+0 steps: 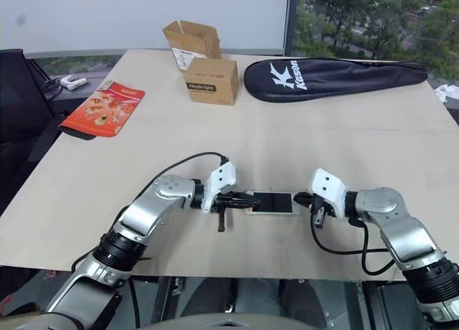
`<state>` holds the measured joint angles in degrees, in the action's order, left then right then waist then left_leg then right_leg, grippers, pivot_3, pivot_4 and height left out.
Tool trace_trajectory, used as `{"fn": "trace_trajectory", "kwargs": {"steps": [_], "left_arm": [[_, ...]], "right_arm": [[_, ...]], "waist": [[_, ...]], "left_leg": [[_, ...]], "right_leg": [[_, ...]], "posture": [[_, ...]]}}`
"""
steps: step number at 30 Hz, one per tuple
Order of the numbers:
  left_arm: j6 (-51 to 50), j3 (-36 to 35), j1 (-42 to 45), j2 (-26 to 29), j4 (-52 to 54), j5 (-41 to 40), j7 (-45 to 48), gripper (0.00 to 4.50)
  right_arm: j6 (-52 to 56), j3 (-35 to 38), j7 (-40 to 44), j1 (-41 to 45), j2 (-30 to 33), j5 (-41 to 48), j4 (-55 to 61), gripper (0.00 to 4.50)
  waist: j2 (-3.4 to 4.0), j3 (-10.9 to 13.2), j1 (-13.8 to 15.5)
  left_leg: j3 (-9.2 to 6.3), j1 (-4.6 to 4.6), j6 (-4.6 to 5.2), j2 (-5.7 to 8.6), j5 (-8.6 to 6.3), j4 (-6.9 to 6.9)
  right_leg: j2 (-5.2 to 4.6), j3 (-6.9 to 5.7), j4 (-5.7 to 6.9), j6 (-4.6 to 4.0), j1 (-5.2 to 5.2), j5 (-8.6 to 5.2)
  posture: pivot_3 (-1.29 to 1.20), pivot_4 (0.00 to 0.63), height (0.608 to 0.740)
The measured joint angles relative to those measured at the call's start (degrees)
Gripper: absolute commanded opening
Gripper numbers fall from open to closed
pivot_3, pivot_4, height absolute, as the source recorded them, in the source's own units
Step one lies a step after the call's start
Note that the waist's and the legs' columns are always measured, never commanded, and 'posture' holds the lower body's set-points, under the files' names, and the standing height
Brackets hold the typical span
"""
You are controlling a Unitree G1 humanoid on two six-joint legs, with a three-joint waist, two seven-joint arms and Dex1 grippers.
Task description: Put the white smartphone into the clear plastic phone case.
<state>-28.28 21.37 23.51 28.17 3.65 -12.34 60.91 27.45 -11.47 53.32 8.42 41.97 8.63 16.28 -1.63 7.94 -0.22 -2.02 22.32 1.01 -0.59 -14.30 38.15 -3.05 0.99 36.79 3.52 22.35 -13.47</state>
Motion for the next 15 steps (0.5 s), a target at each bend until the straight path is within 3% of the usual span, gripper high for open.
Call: {"fn": "trace_trajectory", "kwargs": {"steps": [15], "left_arm": [[0.63,0.03,-0.11,-0.23,-0.05,0.51,0.12,0.00]], "right_arm": [[-13.32,1.91,5.01,-5.00,-0.52,3.77,-2.86,0.12]], "waist": [[0.14,0.13,0.03]], "left_leg": [[0.05,-0.33,0.00,0.06,-0.01,-0.83]], "right_leg": [[-0.02,0.03,-0.31,-0.22,-0.17,0.04]], "posture": [[0.00,0.150,0.740]]}}
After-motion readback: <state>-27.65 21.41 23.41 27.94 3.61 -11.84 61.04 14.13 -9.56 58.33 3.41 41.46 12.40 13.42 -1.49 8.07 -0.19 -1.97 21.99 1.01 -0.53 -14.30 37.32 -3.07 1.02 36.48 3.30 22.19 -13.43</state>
